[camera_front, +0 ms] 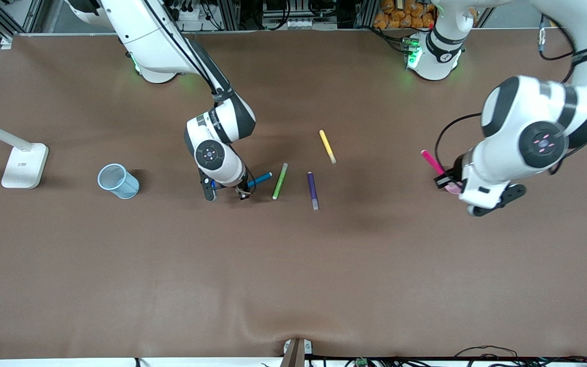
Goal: Place pink and blue markers in matching cups
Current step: 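Carry the pink marker over the pink cup while the right gripper carries blue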
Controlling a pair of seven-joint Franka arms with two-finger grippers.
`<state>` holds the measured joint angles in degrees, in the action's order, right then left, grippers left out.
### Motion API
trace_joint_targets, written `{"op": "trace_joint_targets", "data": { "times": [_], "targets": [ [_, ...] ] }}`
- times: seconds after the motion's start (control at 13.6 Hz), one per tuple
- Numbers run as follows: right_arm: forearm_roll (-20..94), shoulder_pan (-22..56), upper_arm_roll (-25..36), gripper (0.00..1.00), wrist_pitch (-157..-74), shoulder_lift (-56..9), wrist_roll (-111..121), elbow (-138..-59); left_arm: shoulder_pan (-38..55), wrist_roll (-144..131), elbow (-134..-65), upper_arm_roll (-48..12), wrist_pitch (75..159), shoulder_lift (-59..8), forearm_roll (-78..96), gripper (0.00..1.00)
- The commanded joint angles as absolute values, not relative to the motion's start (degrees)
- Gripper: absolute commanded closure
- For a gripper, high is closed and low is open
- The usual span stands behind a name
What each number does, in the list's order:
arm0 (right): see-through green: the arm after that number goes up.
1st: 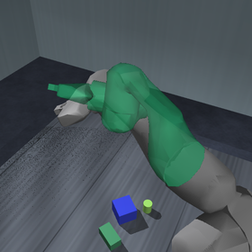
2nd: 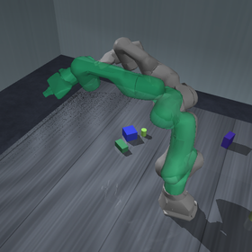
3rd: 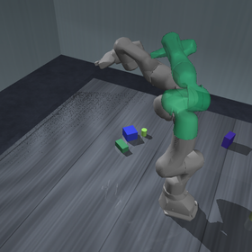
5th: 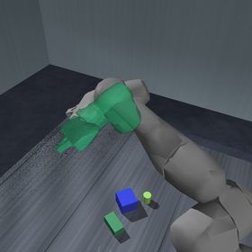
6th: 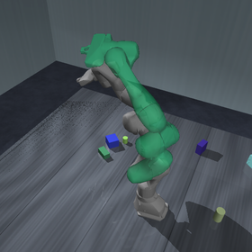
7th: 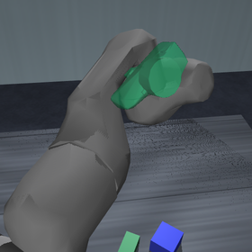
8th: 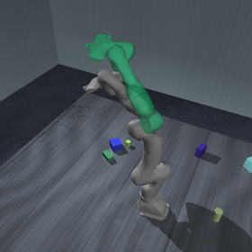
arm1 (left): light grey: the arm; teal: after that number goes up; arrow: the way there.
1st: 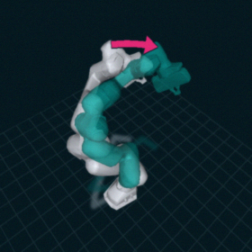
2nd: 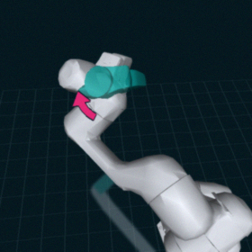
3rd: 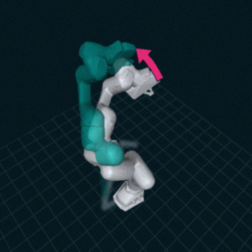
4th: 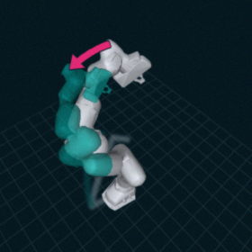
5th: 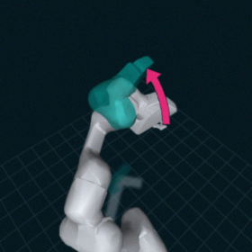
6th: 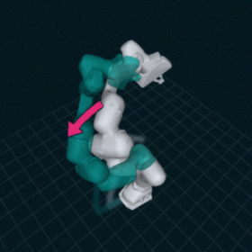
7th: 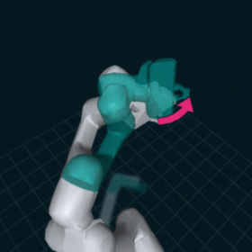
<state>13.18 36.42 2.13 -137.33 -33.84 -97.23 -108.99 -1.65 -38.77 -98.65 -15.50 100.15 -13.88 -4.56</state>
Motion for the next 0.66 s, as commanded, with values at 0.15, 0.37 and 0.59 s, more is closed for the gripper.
{"op": "trace_joint_targets", "data": {
  "times": [0.15,0.37,0.59],
  "targets": [
    [12.8,36.9,3.5,1.0,-132.2,-34.0,-97.3,-107.9,-4.9,-35.9,-106.5,-15.8,100.8,-6.3,-11.3,1.0],
    [9.7,36.3,6.7,1.0,-119.3,-29.5,-91.8,-107.5,-9.1,-35.9,-112.6,-16.0,105.9,-2.1,-11.6,1.0],
    [5.6,35.7,10.8,1.0,-102.4,-26.3,-84.7,-102.9,-11.5,-35.9,-121.8,-16.0,115.5,2.8,-11.6,1.0]
  ]
}}
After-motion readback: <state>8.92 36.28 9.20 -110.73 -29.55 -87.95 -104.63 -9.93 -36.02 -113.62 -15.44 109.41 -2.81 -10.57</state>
